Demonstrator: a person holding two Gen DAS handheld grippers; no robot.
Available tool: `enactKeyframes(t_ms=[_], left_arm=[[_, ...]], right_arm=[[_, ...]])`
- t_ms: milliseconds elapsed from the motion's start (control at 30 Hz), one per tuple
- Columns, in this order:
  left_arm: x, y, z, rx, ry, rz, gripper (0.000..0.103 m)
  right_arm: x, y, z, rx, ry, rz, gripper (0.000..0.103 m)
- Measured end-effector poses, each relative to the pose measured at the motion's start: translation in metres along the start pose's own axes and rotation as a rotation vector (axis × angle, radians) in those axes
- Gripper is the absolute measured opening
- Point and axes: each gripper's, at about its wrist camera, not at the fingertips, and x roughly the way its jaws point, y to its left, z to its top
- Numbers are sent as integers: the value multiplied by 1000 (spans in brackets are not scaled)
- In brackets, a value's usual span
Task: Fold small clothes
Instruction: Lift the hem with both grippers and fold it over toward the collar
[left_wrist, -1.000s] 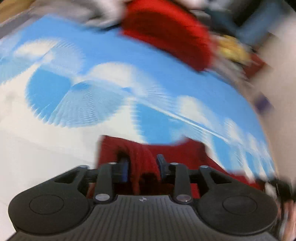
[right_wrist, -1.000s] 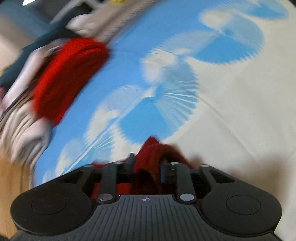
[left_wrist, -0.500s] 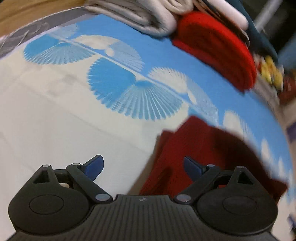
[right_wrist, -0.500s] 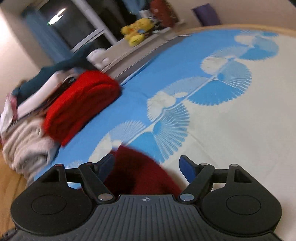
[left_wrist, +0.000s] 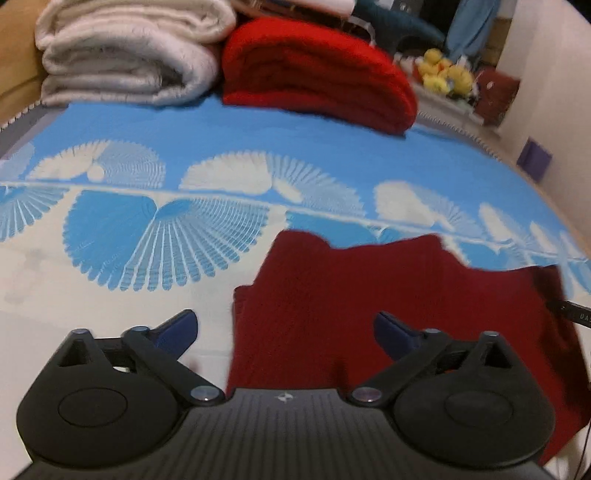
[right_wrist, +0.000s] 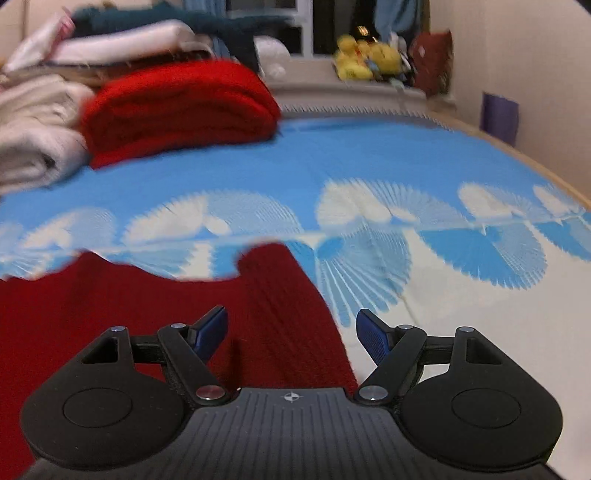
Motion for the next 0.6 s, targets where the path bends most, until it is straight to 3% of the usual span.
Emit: enactKeyframes(t_ms=[33, 67, 200, 300, 333, 367, 400, 433, 500, 567, 600], left_arm=[[9, 5, 3, -27, 22, 6, 38], [16, 13, 6, -77, 50, -2, 10], [12, 63, 17, -398, 15, 6, 9], [14, 101, 8, -574, -3, 115, 7], [19, 111, 1, -606, 19, 135, 8], [25, 118, -4, -636, 58, 131, 8], [28, 123, -9, -672, 91, 99, 8], [26, 125, -11, -691, 98, 52, 9], [16, 118, -6, -668, 81, -45, 26], [-5, 102, 2, -588, 21, -96, 81], [-13, 94, 6, -557, -11, -96, 92]], right_arm=[[7, -5, -2, 34, 19, -5, 29], [12, -14, -1, 111, 47, 13, 13], [3, -52, 9, 426, 8, 83, 12], [15, -80, -5, 674, 51, 160, 14], [26, -89, -15, 765, 92, 170, 22], [35, -96, -24, 832, 130, 174, 39], [43, -103, -32, 878, 162, 172, 50], [45, -107, -37, 905, 175, 153, 61], [39, -110, -32, 896, 161, 158, 62], [26, -104, -22, 828, 104, 158, 63], [19, -100, -17, 788, 64, 165, 63]])
